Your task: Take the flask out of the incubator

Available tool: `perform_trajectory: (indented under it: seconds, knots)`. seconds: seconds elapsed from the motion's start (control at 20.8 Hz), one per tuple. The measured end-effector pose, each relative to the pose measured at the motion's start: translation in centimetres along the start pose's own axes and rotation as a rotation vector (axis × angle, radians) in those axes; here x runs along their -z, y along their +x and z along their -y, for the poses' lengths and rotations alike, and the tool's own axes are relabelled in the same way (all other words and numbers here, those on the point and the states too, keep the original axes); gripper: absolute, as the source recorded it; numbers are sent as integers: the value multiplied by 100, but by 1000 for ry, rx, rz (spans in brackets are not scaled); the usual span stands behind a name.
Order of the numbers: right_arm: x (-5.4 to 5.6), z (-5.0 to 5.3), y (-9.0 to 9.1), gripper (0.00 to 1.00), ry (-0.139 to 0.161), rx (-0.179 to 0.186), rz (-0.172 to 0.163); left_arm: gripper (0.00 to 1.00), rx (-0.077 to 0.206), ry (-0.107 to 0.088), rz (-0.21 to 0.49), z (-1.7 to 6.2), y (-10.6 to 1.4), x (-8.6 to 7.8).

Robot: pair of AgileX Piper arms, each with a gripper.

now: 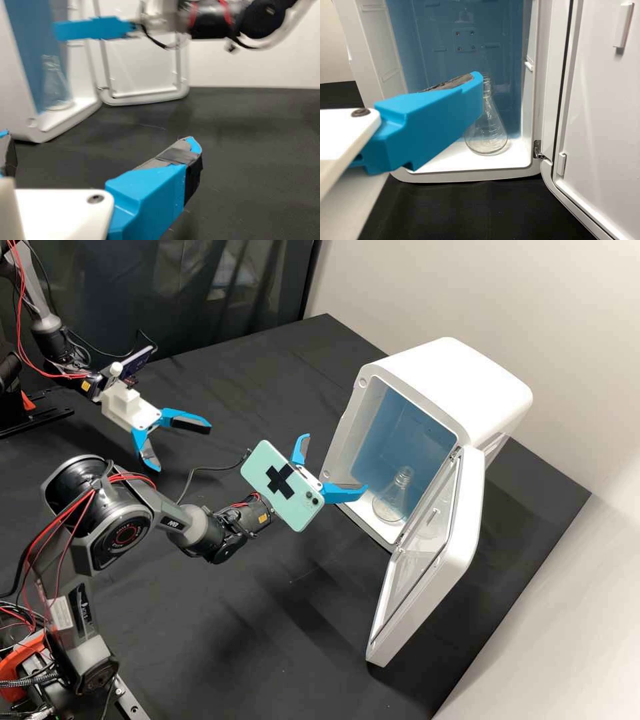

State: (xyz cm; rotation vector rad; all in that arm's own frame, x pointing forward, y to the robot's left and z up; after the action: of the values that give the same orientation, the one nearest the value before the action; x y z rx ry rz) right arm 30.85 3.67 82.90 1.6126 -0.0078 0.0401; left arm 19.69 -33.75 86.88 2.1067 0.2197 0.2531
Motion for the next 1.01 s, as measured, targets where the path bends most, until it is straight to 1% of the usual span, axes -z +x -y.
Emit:
perform_trajectory:
  seconds: [0.05,0.1,0.19,0.24,0.34,0.43,0.48,0.58,0.62,0.67,0.72,0.82,0.86,0.91,0.96,1.01]
  knots:
    - [0,0,0,100,0,0,0,100,-10,-4,-12,-24,-17,28]
    - [0,0,0,100,0,0,0,100,-28,-11,-22,-67,-43,52]
    - [0,0,0,100,0,0,0,100,-46,-19,-34,-109,-69,76]
    - [0,0,0,100,2,0,0,100,-51,-15,-30,-122,-77,74]
    - [0,0,0,100,2,0,0,100,-55,-13,-26,-136,-86,72]
    - [0,0,0,100,2,0,0,100,-56,-6,-22,-145,-94,74]
    - [17,-12,22,100,8,-10,-3,100,-56,-4,-21,-146,-96,74]
    - [69,-8,125,100,30,-35,-2,100,-56,-3,-24,-147,-101,85]
    - [103,-2,192,100,23,-39,-2,100,-56,-2,-28,-148,-105,95]
    - [126,19,258,100,13,-40,7,100,-56,-3,-29,-149,-106,96]
    - [134,56,314,100,-2,-30,21,100,-57,-3,-31,-150,-108,102]
    - [154,105,439,100,-20,-17,50,100,-58,-3,-36,-151,-111,111]
    - [148,120,484,100,-26,-17,64,100,-59,10,-45,-154,-119,130]
    - [137,142,529,100,-33,-14,79,100,-62,11,-60,-160,-132,162]
    - [137,151,572,100,-37,-16,89,100,-65,9,-71,-164,-139,180]
    - [141,140,615,100,-42,-28,99,100,-66,9,-72,-164,-140,183]
